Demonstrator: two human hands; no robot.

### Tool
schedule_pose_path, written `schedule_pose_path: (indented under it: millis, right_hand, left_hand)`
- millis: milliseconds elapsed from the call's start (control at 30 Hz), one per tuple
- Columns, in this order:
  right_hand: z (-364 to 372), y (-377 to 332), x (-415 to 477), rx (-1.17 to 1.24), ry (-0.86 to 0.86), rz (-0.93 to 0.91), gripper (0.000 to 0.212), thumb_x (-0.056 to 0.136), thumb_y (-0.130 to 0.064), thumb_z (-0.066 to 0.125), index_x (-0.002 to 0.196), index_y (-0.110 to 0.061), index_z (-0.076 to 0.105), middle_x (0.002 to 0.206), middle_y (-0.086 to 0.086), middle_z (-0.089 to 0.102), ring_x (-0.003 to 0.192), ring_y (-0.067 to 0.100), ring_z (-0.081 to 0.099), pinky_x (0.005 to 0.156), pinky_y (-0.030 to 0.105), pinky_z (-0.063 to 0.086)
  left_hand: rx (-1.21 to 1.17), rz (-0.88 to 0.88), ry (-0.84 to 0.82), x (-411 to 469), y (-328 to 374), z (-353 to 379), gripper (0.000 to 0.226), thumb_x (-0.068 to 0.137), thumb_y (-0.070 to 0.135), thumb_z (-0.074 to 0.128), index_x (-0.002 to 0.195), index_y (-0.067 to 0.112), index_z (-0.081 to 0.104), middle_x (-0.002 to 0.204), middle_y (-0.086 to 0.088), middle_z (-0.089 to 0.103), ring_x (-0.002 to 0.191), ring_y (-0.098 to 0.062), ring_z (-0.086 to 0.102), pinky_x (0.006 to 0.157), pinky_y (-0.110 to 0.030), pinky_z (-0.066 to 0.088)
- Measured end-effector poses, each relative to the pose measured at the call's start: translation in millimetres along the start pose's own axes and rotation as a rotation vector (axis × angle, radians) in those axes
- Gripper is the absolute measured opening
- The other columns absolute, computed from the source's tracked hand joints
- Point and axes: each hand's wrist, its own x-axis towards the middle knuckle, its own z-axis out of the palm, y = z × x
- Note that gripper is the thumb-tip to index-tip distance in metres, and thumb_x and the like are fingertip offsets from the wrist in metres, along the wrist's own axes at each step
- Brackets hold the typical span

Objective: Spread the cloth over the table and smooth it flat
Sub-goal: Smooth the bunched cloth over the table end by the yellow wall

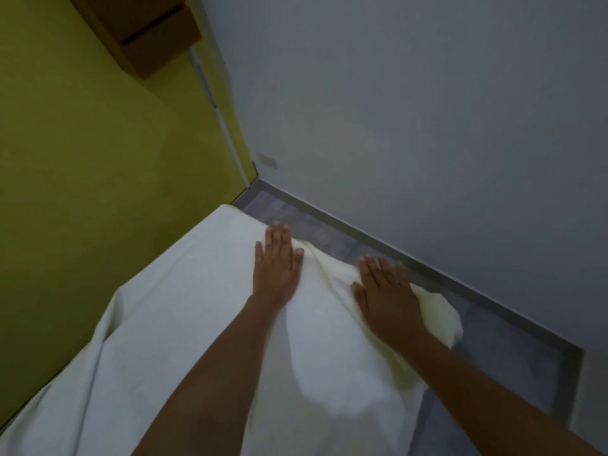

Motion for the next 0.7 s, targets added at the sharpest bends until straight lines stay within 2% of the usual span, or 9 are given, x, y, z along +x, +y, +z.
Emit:
schedule_pose_path:
  millis: [67,133,200,267,367,433,533,700]
  right_hand:
    - [-7.5,23.2,2.4,-0.016,-0.006,0.075,0.061,0.097,-0.037,0.015,0.14,-0.003,0.042,0.143,0.017,0.047,0.137,0.034,0.038,0.114,0.057,0.019]
    - [-13.7,53.6,5.5,-0.081,-0.025,0.238,0.059,0.099,-0.034,0.011,0.147,-0.006,0.028,0.154,0.013,0.032,0.144,0.03,0.024,0.116,0.057,0.009]
    - [-19.0,80.6,3.1,-0.078,-0.084,0.415,0.055,0.101,-0.029,0.021,0.151,-0.008,0.014,0.16,0.009,0.016,0.147,0.028,0.011,0.116,0.057,0.004]
    - [-20.0,90.0,-9.2,0.028,-0.043,0.509,0.056,0.1,-0.025,0.029,0.151,-0.007,0.012,0.16,0.011,0.013,0.147,0.029,0.009,0.117,0.056,0.004]
    - [-6.0,62.0,-37.9,0.176,0.059,0.458,0.057,0.1,-0.031,0.036,0.148,-0.003,0.023,0.155,0.019,0.026,0.143,0.033,0.023,0.115,0.051,0.011]
    - [9.3,41.7,-58.6,0.263,0.036,0.388,0.057,0.1,-0.034,0.034,0.149,-0.006,0.022,0.156,0.016,0.023,0.145,0.03,0.02,0.117,0.046,0.009]
    - [21.8,49.4,-64.3,0.298,0.034,0.317,0.053,0.102,-0.031,0.031,0.151,-0.014,0.021,0.159,0.005,0.021,0.147,0.021,0.016,0.118,0.042,0.004]
    - [24.0,89.5,-56.5,0.334,-0.056,0.13,0.047,0.103,-0.033,0.025,0.149,-0.025,0.025,0.157,-0.006,0.025,0.147,0.015,0.012,0.117,0.042,-0.003]
  left_hand:
    - [0.018,-0.003,-0.029,-3.7,1.2,-2.7,0.061,0.101,0.043,0.015,0.152,0.015,-0.003,0.162,-0.004,-0.004,0.149,-0.018,-0.005,0.119,-0.043,-0.002]
    - [0.039,0.001,-0.062,-5.1,2.5,-7.3,0.06,0.102,0.042,0.014,0.152,0.015,-0.005,0.162,-0.004,-0.007,0.149,-0.018,-0.007,0.119,-0.045,-0.002]
    - [0.06,-0.037,-0.096,-5.3,8.3,-12.4,0.06,0.102,0.04,0.014,0.152,0.013,-0.004,0.162,-0.006,-0.008,0.149,-0.02,-0.008,0.119,-0.047,-0.003]
    - [0.071,-0.081,-0.095,-10.1,21.9,-14.4,0.06,0.102,0.039,0.015,0.152,0.01,-0.001,0.161,-0.008,-0.006,0.149,-0.021,-0.008,0.12,-0.047,-0.004]
    - [0.05,0.088,-0.05,-34.8,63.5,-0.3,0.06,0.102,0.04,0.019,0.152,0.01,0.008,0.161,-0.01,0.004,0.149,-0.021,-0.002,0.119,-0.045,-0.005]
    - [0.004,0.191,-0.098,-55.5,95.9,17.9,0.06,0.101,0.042,0.019,0.152,0.012,0.008,0.161,-0.009,0.004,0.149,-0.02,-0.002,0.118,-0.043,-0.006]
    - [-0.051,0.126,-0.078,-71.5,116.8,33.8,0.06,0.101,0.043,0.019,0.153,0.015,0.008,0.162,-0.007,0.001,0.149,-0.019,-0.006,0.119,-0.041,-0.007]
    - [0.013,0.108,-0.024,-78.2,111.2,35.3,0.063,0.101,0.044,0.02,0.152,0.013,0.003,0.161,-0.008,-0.002,0.149,-0.019,-0.007,0.119,-0.039,-0.008]
